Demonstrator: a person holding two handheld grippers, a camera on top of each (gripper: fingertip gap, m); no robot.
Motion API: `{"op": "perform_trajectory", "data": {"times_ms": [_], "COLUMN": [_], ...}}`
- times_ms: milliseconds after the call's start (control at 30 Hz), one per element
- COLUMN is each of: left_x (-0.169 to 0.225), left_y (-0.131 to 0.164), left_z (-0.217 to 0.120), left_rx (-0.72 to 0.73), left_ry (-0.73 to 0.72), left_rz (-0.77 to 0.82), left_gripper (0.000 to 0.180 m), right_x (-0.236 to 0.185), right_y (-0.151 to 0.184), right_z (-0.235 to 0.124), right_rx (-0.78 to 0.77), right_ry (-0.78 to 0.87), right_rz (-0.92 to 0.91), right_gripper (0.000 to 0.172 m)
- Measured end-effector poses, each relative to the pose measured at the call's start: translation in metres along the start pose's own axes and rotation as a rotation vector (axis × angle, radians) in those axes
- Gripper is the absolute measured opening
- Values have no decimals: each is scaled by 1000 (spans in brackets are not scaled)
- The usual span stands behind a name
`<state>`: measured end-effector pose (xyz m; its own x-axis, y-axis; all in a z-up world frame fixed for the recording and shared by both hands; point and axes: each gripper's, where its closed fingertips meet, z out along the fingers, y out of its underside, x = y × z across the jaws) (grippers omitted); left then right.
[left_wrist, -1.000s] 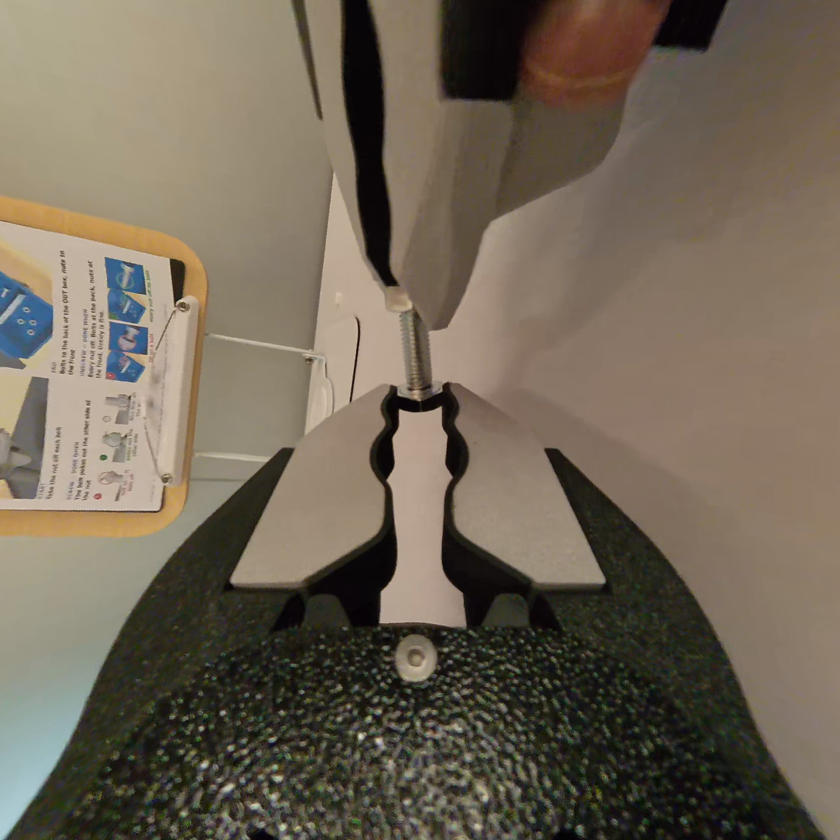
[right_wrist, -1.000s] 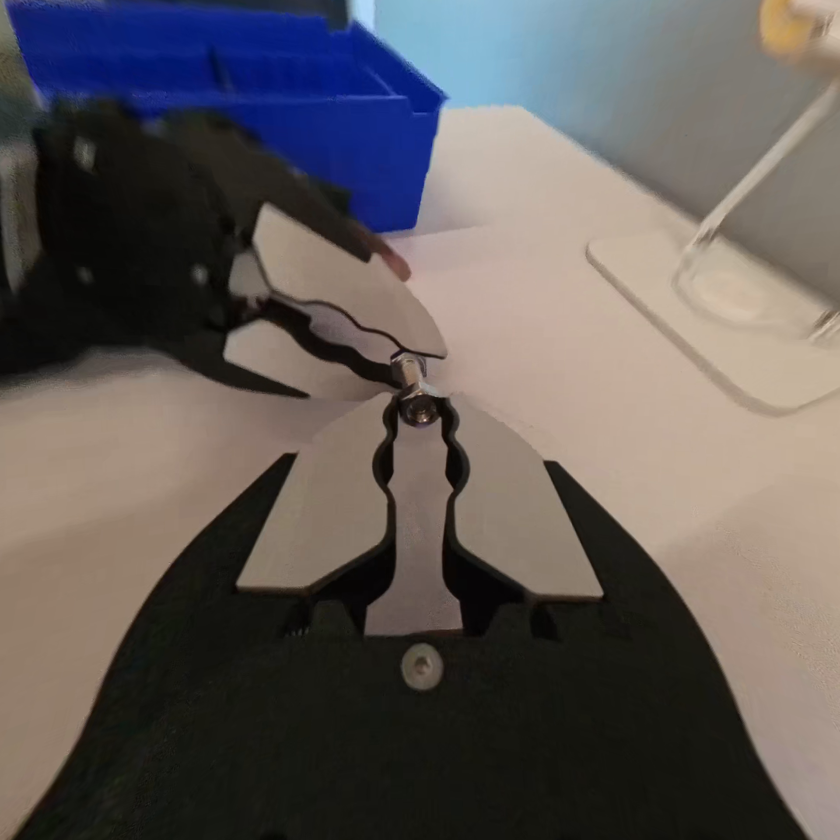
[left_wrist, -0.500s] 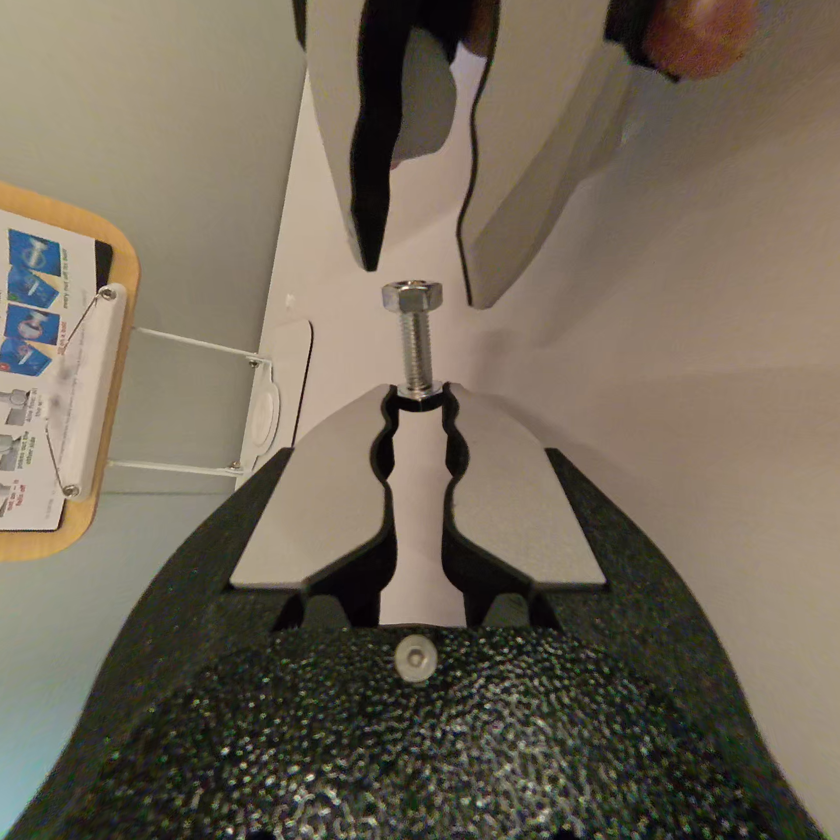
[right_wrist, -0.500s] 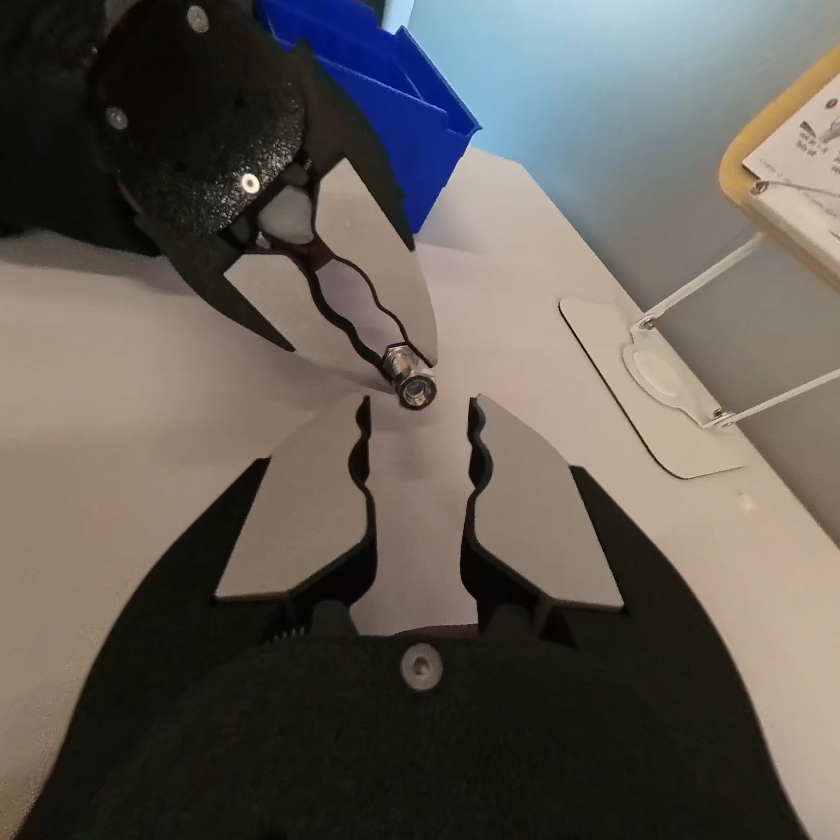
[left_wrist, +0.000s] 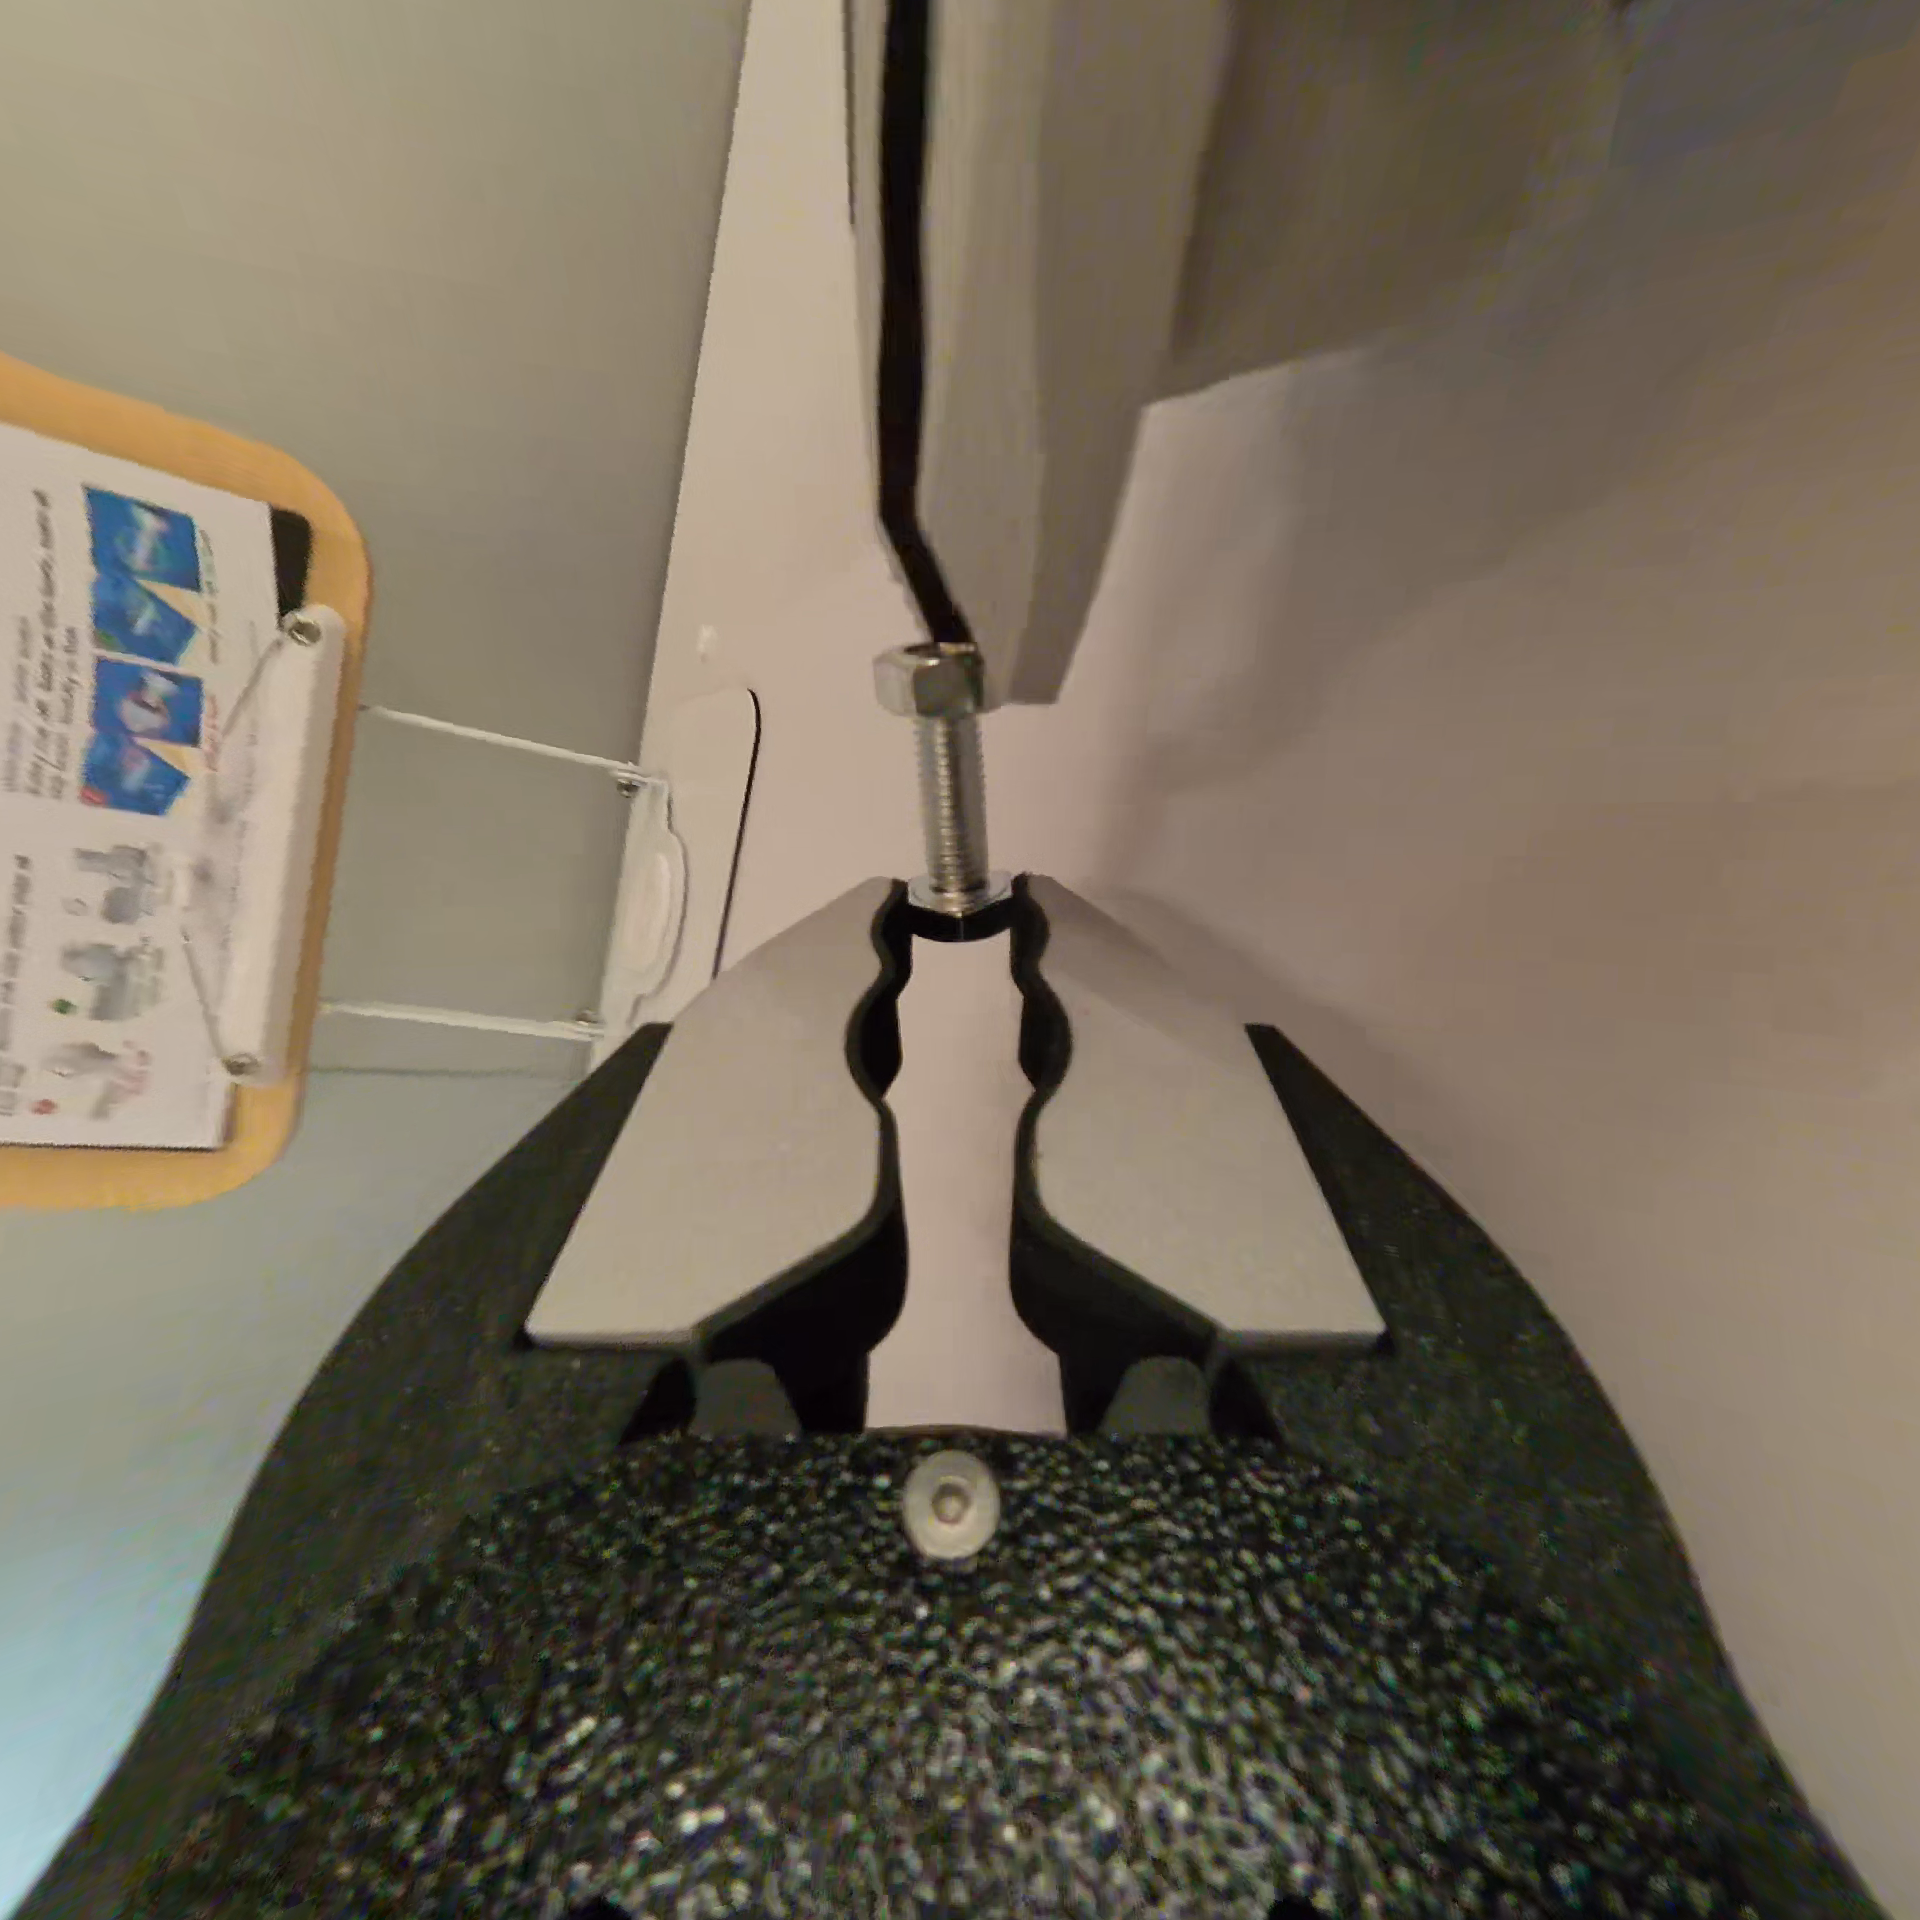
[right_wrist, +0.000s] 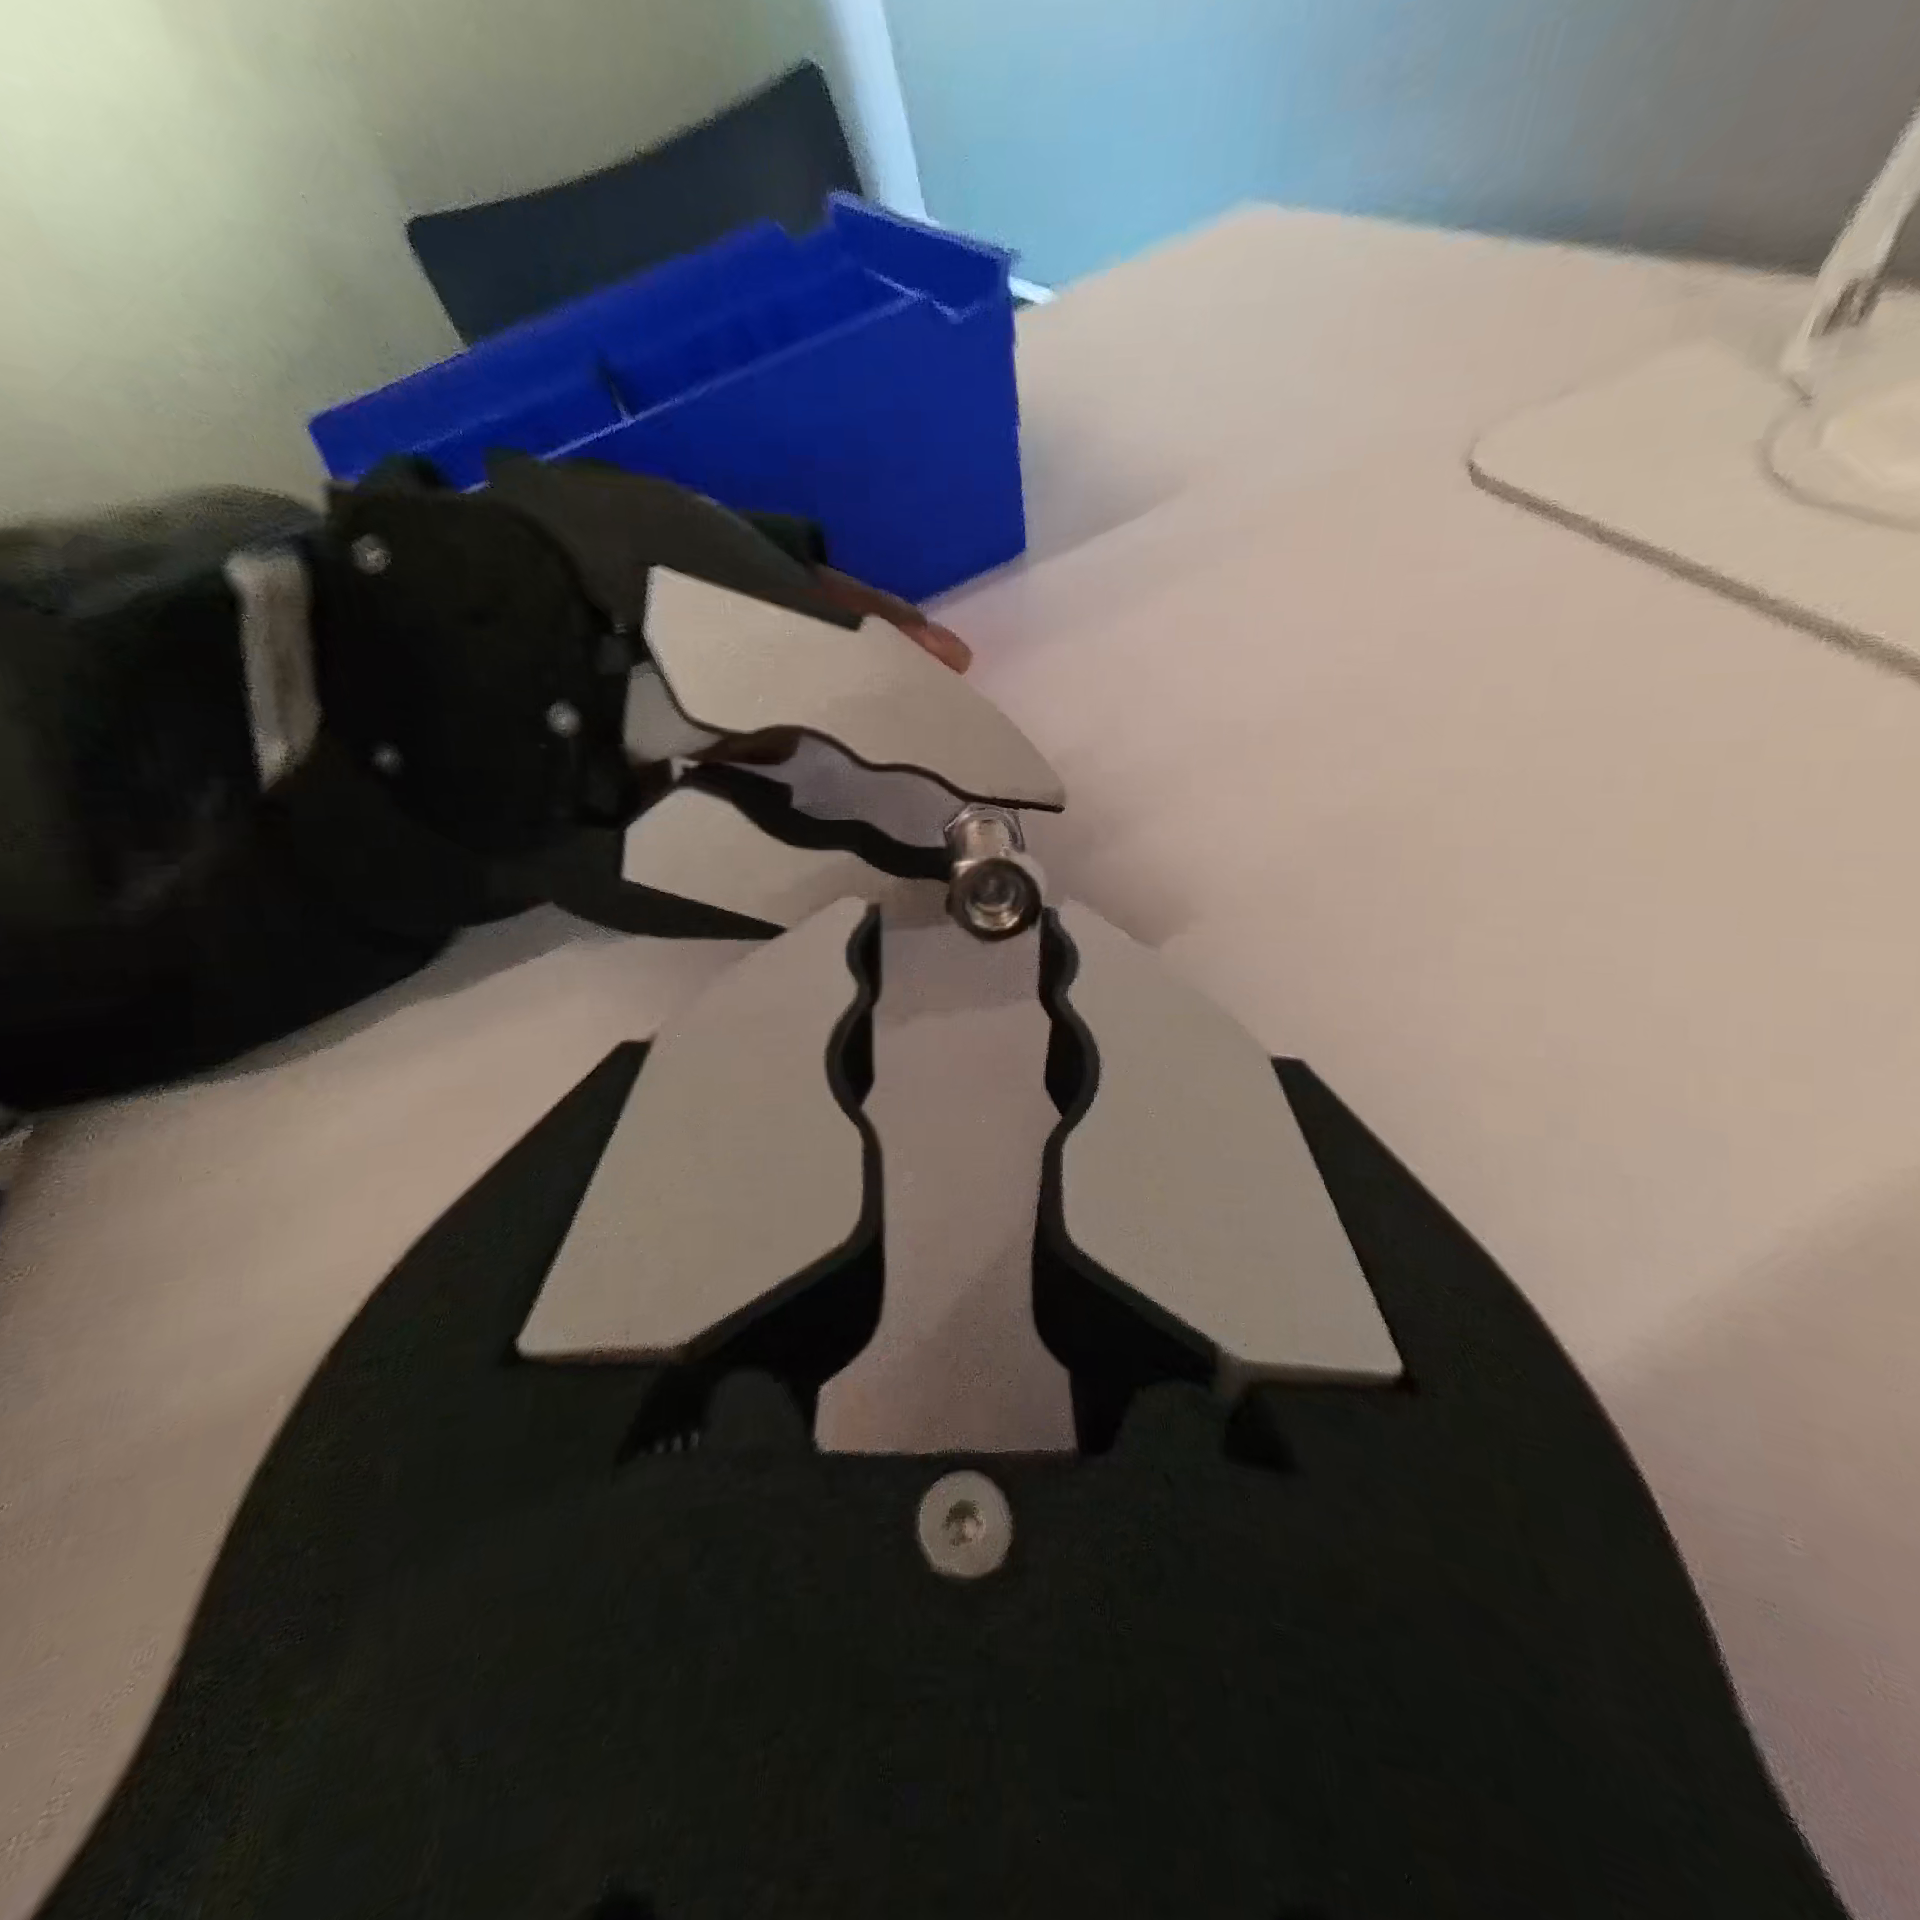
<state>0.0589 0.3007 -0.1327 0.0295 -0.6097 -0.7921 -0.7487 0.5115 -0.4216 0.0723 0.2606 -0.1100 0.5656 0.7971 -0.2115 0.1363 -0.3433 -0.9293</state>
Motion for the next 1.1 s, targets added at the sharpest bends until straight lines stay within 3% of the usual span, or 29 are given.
{"op": "perform_trajectory", "data": {"times_ms": [267, 367, 433, 533, 667, 733, 867, 1000, 1100], "left_x": [8, 14, 17, 13, 5, 4, 2, 7, 12], "left_y": [0, -2, -5, -3, 3, 0, -3, -3, -6], "left_z": [-2, -2, -2, -2, -1, -1, -4, -4, -4], "left_rx": [47, 53, 65, 27, -65, -54, -13, 27, 48], "left_ry": [84, 111, 120, 73, -17, -15, 14, 63, 100], "left_rz": [-44, -19, 1, 60, 196, 162, 47, -3, -5], "left_gripper": [18, 18, 18, 18, 18, 18, 18, 18, 18], "right_x": [5, -3, -2, 0, 4, 4, 3, 1, -2], "right_y": [7, 7, 7, 7, 11, 7, -7, -1, 5], "right_z": [-5, -3, 0, 2, 5, 1, -10, -14, -10], "right_rx": [-49, -43, -56, -94, -122, -75, 9, -42, -79], "right_ry": [156, 138, 148, 166, 137, 92, 53, 105, 125], "right_rz": [-561, -621, -622, -532, -15, 63, -177, -495, -611], "right_gripper": [35, 31, 20, 17, 17, 17, 33, 34, 33]}}
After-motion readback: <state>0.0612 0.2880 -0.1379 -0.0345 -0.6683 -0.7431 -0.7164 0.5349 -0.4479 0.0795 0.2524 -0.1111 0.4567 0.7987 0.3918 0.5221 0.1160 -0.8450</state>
